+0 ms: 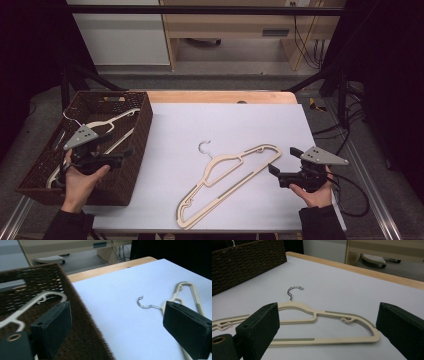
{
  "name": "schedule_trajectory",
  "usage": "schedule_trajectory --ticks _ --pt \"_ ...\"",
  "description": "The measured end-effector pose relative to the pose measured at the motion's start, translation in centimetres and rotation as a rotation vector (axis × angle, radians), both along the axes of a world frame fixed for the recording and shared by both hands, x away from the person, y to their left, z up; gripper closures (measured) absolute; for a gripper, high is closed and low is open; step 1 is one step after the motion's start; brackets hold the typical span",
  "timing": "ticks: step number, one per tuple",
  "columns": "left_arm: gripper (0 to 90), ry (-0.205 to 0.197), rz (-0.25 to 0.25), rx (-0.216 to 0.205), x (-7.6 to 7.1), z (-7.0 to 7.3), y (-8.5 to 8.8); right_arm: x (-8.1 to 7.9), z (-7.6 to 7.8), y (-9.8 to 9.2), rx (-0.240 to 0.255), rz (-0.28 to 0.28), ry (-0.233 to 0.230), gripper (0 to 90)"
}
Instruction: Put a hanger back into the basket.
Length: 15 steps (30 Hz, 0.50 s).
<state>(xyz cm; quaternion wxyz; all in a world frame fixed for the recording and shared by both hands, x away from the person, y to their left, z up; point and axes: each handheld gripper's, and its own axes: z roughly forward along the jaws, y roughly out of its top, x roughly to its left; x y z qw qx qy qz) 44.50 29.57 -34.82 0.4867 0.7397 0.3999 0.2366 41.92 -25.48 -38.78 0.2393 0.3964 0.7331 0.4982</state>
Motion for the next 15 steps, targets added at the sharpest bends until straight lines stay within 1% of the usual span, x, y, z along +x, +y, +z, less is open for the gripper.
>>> schedule_trajectory --ticks 3,6,9,15 --pt "8.1 0.003 -0.02 -0.005 -0.3 -0.4 -1.0 0.0 0.0 -0.1 0.003 -0.001 -0.002 5.2" --pt "8.3 -0.003 -0.046 -0.016 -0.9 -0.8 -1.8 0.0 0.0 0.0 0.009 0.001 0.0 5.2" --pt "8.6 0.003 -0.075 -0.03 -1.3 -1.3 -2.8 0.1 -0.1 0.2 0.002 0.002 0.004 5.2" --pt "8.7 0.008 -0.127 -0.01 -1.7 -2.2 -5.1 0.2 -0.3 0.6 -0.005 0.009 0.008 5.4"
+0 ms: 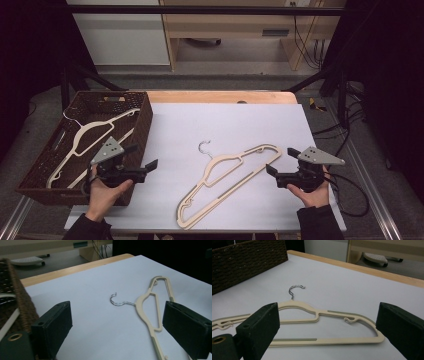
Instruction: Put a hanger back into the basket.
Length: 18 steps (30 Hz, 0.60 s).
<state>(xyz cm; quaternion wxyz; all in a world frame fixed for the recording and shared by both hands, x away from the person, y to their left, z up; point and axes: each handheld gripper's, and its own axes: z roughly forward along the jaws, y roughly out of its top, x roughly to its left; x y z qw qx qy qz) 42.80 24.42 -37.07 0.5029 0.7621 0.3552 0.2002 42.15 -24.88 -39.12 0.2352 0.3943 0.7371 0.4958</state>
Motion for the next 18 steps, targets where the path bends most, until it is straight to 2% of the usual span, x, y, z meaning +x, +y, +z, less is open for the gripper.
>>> schedule_trajectory --ticks 6,10,14,18 --pt "8.7 0.02 -0.046 0.026 -0.1 -1.0 -1.8 0.2 -0.1 0.5 -0.003 0.011 0.005 5.6" --pt "8.8 0.041 -0.07 0.027 -0.1 -1.9 -2.8 0.5 -0.2 1.3 -0.002 0.018 0.008 5.7" --pt "9.1 0.052 -0.082 0.027 -0.1 -2.8 -3.4 1.0 -0.2 2.4 -0.019 0.033 0.011 5.8" --pt "9.1 0.065 -0.101 0.031 0.0 -3.3 -3.6 1.8 -0.2 3.6 -0.012 0.042 0.026 6.6"
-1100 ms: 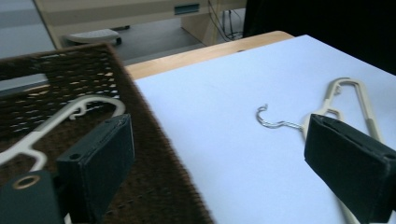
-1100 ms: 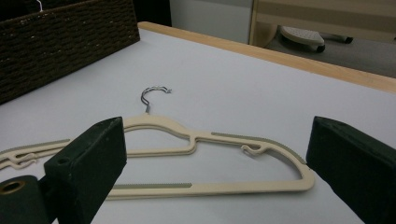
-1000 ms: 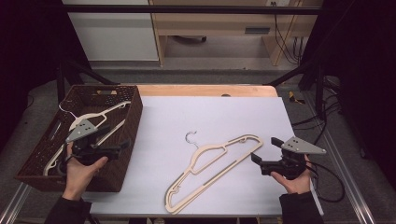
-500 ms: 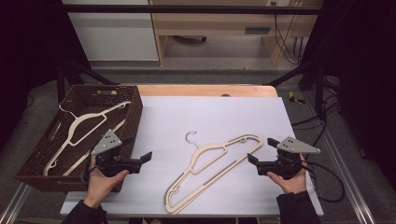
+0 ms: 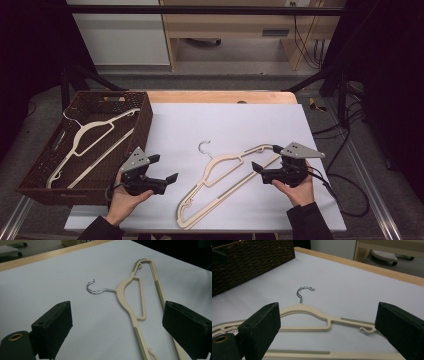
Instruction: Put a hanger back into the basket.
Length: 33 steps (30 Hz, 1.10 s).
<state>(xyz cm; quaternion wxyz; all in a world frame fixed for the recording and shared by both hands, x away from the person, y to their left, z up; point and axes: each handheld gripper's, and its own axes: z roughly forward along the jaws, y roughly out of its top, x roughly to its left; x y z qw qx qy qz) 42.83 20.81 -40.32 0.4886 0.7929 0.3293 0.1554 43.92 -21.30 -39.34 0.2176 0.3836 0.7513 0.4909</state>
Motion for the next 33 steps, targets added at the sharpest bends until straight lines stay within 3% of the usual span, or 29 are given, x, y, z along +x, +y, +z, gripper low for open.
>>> schedule_trajectory --ticks 9,21,31,33 --pt "10.3 0.022 -0.009 -0.005 0.4 -0.9 0.0 2.2 -0.5 3.2 -0.035 0.041 0.035 9.6" --pt "10.8 0.043 -0.035 0.03 0.3 -2.3 -0.3 5.6 -1.2 7.7 -0.04 0.082 0.084 17.2" --pt "10.8 0.064 -0.041 0.044 0.0 -3.1 -0.1 7.9 -2.2 10.5 -0.083 0.102 0.113 25.1" --pt "10.8 0.068 -0.041 0.042 0.0 -3.2 0.0 8.3 -2.5 11.0 -0.063 0.117 0.122 28.1"
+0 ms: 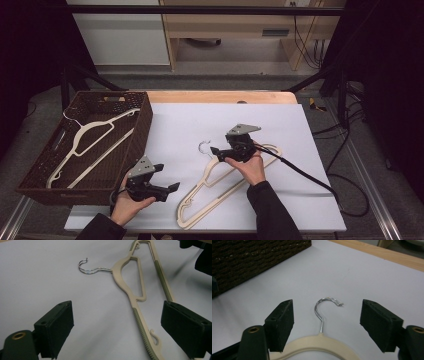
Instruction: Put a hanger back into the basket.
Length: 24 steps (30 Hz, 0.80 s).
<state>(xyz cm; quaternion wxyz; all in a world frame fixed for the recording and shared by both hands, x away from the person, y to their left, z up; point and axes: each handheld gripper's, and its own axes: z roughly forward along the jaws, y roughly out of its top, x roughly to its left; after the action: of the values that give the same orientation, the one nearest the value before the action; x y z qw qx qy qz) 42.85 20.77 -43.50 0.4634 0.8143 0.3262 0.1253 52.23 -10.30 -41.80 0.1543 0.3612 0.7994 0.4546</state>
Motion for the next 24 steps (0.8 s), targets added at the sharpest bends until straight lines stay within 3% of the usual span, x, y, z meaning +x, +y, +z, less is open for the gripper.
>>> schedule_trajectory --ticks 8,10,16,24 --pt "11.0 0.002 0.011 -0.007 0.2 0.0 0.1 1.1 -1.5 1.8 -0.05 0.009 0.038 36.7" --pt "11.0 0.003 0.011 -0.003 0.2 -0.1 0.1 1.4 -1.9 1.9 -0.043 0.008 0.057 40.6" --pt "11.2 0.008 0.014 -0.005 0.3 -0.3 0.0 2.1 -3.4 2.5 -0.087 0.012 0.103 51.1" --pt "11.2 0.012 0.009 0.007 0.4 -0.4 -0.2 2.5 -5.1 3.0 -0.129 0.023 0.133 62.4"
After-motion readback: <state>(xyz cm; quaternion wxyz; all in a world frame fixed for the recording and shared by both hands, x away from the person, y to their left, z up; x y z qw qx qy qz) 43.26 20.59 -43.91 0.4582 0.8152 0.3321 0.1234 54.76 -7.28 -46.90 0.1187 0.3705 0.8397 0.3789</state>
